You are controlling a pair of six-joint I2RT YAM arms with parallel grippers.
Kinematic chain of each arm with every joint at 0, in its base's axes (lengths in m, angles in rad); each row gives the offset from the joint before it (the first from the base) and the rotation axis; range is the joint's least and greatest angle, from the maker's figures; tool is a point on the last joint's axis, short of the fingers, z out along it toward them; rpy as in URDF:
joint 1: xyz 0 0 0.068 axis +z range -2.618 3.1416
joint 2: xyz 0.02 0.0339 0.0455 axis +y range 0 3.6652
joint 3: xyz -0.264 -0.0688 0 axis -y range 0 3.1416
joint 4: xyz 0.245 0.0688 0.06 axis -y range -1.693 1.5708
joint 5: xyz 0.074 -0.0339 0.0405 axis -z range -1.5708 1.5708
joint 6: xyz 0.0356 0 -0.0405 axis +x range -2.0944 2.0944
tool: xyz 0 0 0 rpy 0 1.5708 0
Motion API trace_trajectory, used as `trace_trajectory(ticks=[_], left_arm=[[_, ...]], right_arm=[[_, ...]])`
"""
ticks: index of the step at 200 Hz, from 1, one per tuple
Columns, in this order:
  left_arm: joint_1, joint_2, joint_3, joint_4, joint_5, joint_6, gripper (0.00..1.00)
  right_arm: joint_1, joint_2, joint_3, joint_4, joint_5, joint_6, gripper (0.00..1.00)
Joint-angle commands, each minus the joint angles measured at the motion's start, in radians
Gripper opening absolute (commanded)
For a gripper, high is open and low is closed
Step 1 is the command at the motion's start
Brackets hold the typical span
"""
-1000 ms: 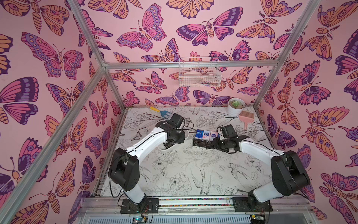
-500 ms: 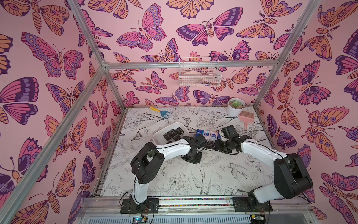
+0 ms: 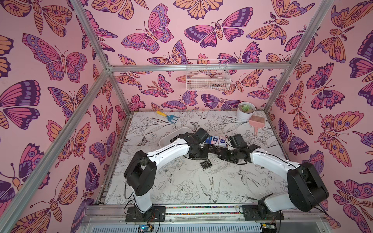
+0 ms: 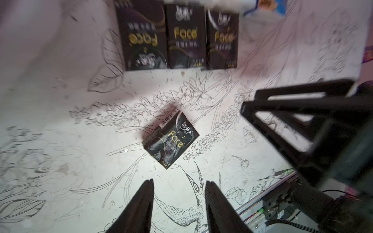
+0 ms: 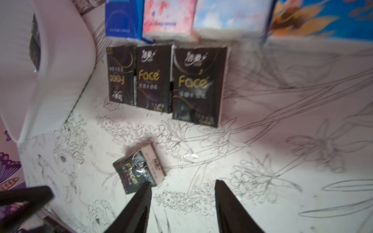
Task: Take the pocket tissues out of the storage box
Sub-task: Place the pocket tissues at the center of the board, then move the pocket tissues to the center of the board.
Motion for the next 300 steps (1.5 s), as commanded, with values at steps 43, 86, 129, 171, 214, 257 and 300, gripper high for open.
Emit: trace_trajectory(ticks=[43,86,129,171,214,257,300], left_arm=[[0.185,-0.146,-0.089,-0.016,-0.025,0.050,0.48],[0.207,-0.176,-0.110,-0.015,-0.033,0.059,0.48],[0.224,-0.193,-0.123,-0.017,-0.039,0.066,0.48],[0.230,-0.194,-0.113,-0.016,-0.046,0.068,0.48],[0.233,-0.188,-0.106,-0.016,-0.048,0.070,0.48],[0.247,-0.205,-0.106,-0.017,-0.056,0.078,0.49],[0.253,-0.211,-0.105,-0.017,-0.059,0.079,0.49]], right_arm=[[0.198,0.034,-0.057,0.290,0.055,0.374,0.56],[0.244,0.114,-0.045,0.334,0.053,0.427,0.57],[0.258,0.086,-0.051,0.296,0.066,0.415,0.57],[0.275,0.024,-0.059,0.229,0.082,0.397,0.57],[0.299,0.035,-0.078,0.212,0.077,0.412,0.57],[0.321,0.061,-0.095,0.237,0.075,0.442,0.57],[0.323,0.089,-0.092,0.248,0.087,0.445,0.57]])
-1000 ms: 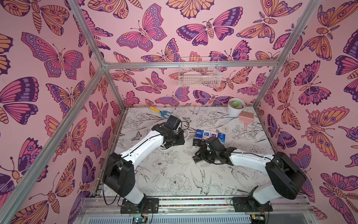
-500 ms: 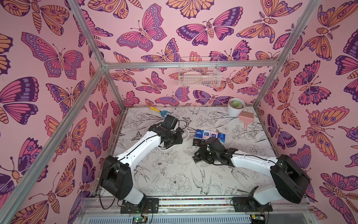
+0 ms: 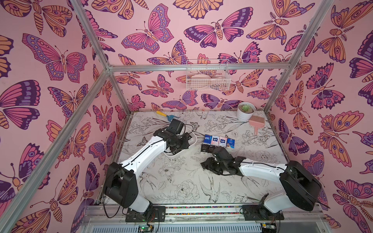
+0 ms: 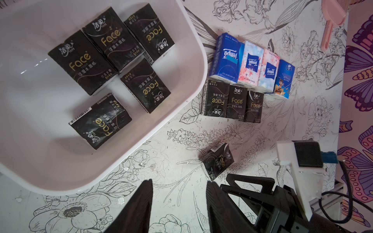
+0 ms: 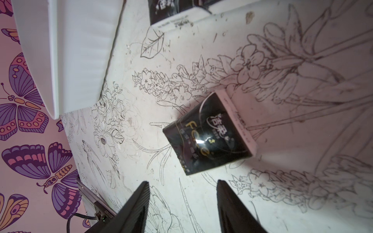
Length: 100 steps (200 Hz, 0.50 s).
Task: Take the pocket tissues out of the storage box
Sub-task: Move the pocket tissues to the center of the board.
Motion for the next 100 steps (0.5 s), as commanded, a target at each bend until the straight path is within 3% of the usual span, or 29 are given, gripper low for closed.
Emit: trace_trajectory(ticks=[1,100], left_arm=[[0.007,-0.028,-0.001,-0.012,-0.013,0.016,0.49],[0.009,-0.040,-0.018,-0.010,-0.013,0.004,0.49]], right_arm=[[0.006,0.035,-0.003,-0.007,0.030,0.015,0.57],[-0.035,0.094,0.045,0.019,0.082,-0.012,0.57]])
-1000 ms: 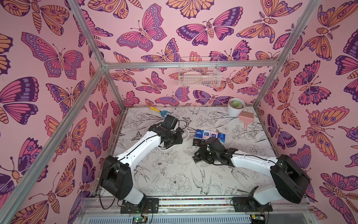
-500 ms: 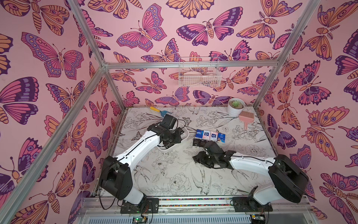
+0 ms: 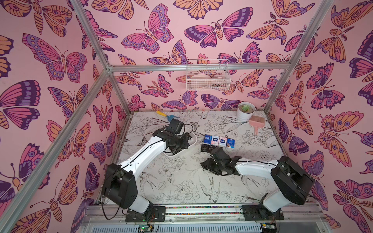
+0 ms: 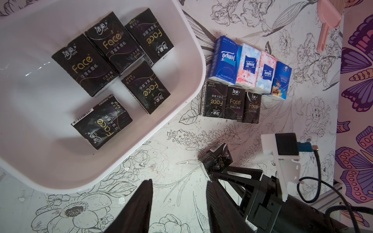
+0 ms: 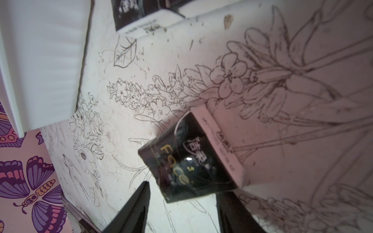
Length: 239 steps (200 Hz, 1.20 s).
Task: Take the pocket tissues out of the storage box
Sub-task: Move the pocket tissues to the center of the board.
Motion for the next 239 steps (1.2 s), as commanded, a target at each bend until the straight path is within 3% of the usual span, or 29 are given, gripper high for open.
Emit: trace_trajectory(ticks=[1,93,178,239], left_arm=[[0.008,-0.029,-0.018,-0.011,-0.013,0.003,0.49],[0.008,-0.040,-0.037,-0.010,-0.022,0.003,0.49],[0.011,-0.043,-0.042,-0.011,-0.038,0.008,0.49],[0.021,-0.050,-0.042,-0.009,-0.048,0.021,0.49]], right_arm=[[-0.025,0.009,0.037,-0.014,0.037,-0.014,0.56],[-0.055,0.067,0.059,0.013,-0.006,-0.040,0.48],[-0.057,0.042,0.020,0.003,0.004,-0.053,0.15],[-0.126,-0.148,0.016,-0.149,-0.011,-0.162,0.06]])
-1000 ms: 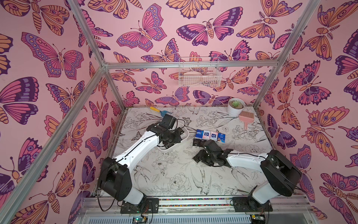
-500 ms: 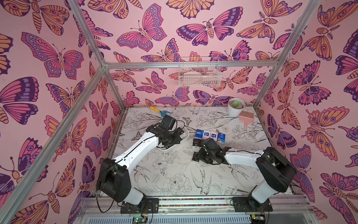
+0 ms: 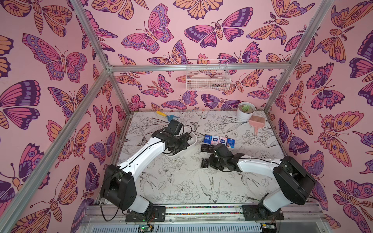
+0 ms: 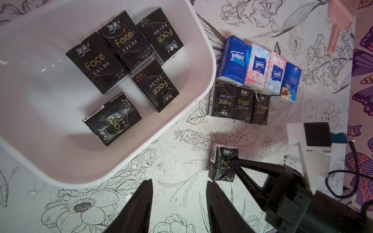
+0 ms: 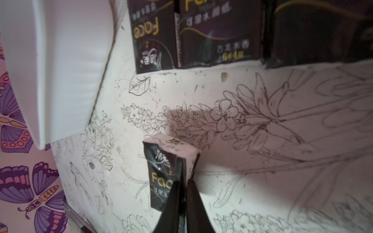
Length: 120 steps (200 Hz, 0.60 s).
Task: Take the pocket tissues out of the storage box
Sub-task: Move the pocket tissues to the center of the board.
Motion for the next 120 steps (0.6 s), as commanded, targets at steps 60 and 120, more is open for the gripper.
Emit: trace_trajectory(ticks=[60,120], left_arm=[[0.024,-0.038,-0.009,-0.010,-0.023,0.025,0.49],[0.023,-0.015,0.013,-0.009,-0.012,0.028,0.49]], right_arm=[[-0.360,-0.311,-0.107,-0.304,-0.057,-0.244,0.05],[-0.455,-0.143,-0.104,-0.278,-0.042,-0.346,0.05]])
